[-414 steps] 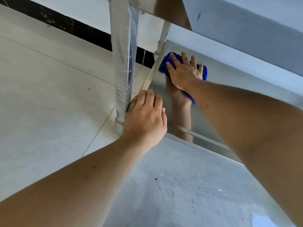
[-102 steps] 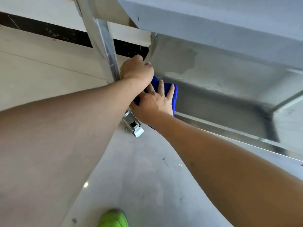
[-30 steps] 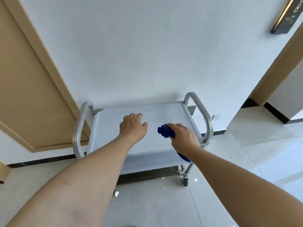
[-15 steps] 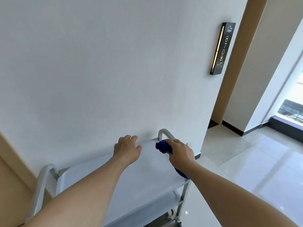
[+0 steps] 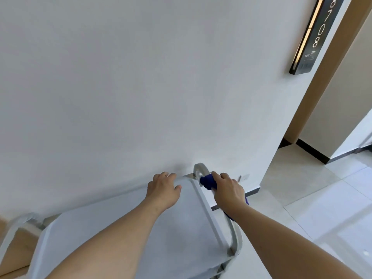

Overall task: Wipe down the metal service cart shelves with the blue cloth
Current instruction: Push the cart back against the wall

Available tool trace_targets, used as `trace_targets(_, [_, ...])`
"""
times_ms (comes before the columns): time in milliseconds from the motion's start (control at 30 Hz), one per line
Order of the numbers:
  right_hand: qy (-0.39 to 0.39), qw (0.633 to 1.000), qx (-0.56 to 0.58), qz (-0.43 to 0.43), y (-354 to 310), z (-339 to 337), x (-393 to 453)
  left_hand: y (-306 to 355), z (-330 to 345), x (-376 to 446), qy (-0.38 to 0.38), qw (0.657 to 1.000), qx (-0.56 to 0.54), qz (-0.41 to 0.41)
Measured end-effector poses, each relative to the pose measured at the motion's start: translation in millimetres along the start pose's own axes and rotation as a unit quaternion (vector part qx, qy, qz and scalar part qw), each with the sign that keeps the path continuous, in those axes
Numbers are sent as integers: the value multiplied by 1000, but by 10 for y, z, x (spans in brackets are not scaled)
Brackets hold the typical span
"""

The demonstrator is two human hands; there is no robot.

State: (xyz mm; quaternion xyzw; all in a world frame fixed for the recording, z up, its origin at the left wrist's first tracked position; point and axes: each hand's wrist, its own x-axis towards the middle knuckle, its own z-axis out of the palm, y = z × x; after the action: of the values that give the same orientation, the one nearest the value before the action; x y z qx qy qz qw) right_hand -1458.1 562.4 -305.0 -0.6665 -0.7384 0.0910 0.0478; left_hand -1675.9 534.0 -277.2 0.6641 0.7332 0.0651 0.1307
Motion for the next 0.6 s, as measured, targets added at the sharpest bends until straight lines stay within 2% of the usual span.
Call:
trace_targets(200, [-125, 992, -11, -9, 66, 602, 273, 200, 352, 447, -29, 999, 10, -20])
trace_targets(367, [-114, 993, 3, -23, 134, 814, 295, 297, 604, 526, -60, 997, 7, -37])
trace_targets(600, [-140, 989, -5, -44, 166, 645, 284, 418, 481, 428, -45, 999, 2, -28])
